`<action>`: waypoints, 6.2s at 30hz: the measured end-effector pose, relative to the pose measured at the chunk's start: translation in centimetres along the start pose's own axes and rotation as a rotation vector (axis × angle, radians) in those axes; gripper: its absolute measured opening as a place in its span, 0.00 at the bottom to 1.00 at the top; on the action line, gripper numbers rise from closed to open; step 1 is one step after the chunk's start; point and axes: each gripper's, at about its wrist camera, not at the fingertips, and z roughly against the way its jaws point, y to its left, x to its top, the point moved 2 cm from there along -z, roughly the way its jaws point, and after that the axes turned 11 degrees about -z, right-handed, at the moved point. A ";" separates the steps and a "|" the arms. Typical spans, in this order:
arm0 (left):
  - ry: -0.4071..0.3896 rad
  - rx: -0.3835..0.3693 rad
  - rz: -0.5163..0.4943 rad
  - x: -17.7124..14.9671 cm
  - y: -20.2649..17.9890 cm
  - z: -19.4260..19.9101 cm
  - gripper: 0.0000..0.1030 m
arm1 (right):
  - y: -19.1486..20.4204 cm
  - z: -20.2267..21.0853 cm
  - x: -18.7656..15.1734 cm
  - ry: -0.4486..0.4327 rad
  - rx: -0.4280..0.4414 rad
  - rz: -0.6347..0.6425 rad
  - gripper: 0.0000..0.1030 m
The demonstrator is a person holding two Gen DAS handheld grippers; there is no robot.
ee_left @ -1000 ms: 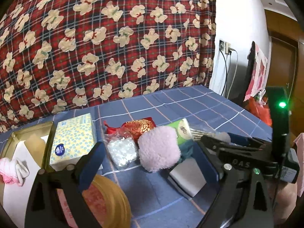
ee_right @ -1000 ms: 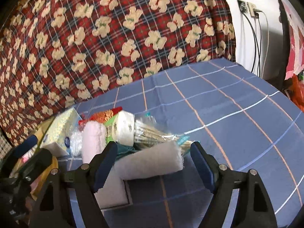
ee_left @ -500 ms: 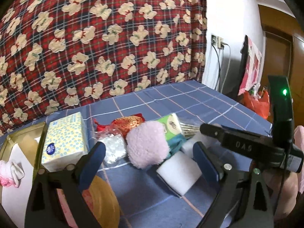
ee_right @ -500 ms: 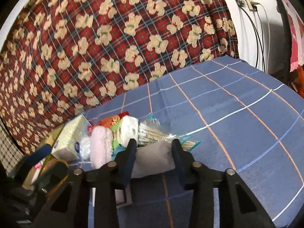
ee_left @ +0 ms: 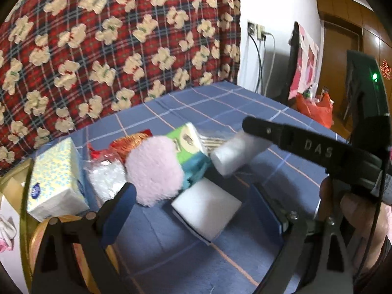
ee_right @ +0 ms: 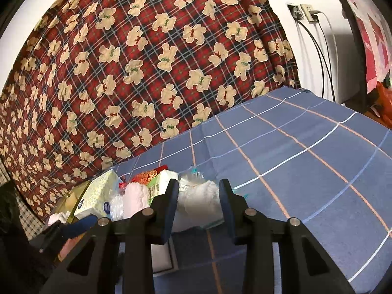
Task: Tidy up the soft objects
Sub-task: 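Grasp the white cotton roll with the right tool while the left tool grasps the white foam block, then lift the foam block with left tool while right tool carries cotton roll to tray, then lower foam block into tray with left tool while right tool releases cotton roll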
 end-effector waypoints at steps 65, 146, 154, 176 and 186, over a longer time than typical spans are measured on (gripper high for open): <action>-0.190 0.257 0.157 -0.3 6.4 3.8 0.60 | 4.1 -0.1 1.5 -0.141 0.106 0.096 0.36; -0.201 0.651 0.356 -3.2 17.2 9.4 0.60 | 16.6 -5.8 1.5 -0.163 0.299 0.191 0.36; -0.175 0.675 0.393 -4.5 18.6 10.0 0.60 | 20.4 -4.2 -1.1 -0.200 0.342 0.338 0.36; -0.090 0.905 0.496 -9.6 22.5 14.4 0.60 | 26.7 -4.9 -6.6 -0.045 0.508 0.419 0.36; -0.003 0.889 0.517 -12.6 23.3 14.1 0.61 | 29.1 -6.0 -10.6 0.073 0.516 0.587 0.36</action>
